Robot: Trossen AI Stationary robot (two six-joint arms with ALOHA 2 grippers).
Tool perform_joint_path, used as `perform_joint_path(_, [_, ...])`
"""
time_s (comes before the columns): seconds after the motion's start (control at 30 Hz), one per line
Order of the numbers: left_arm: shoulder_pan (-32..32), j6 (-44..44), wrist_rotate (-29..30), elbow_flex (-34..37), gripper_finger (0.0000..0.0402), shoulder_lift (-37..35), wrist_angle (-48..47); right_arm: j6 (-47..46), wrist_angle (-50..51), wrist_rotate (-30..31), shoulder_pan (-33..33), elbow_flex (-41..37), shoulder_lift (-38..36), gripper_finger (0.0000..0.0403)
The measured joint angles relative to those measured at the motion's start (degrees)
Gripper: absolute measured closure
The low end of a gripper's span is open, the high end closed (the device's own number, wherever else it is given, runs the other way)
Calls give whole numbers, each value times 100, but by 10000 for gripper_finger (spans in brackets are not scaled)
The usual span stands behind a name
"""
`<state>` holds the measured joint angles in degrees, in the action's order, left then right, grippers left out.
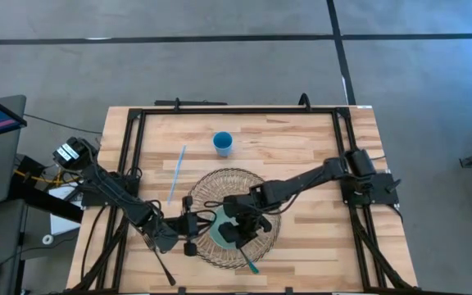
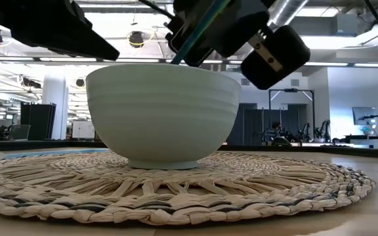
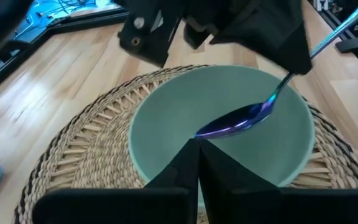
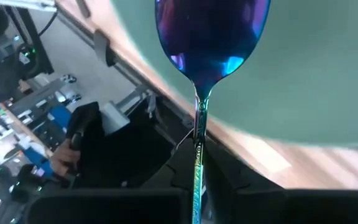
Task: Pick & Place Utensil
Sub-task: Put the blue spoon into the green bowl on the brown placemat
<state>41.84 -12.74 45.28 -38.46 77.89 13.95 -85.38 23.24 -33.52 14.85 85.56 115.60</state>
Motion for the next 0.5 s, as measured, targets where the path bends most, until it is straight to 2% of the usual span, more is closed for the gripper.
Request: perform_joint_path(0.5, [-73,-172,-127,0,397,166,0,137,289,63,-198,2,-4,386])
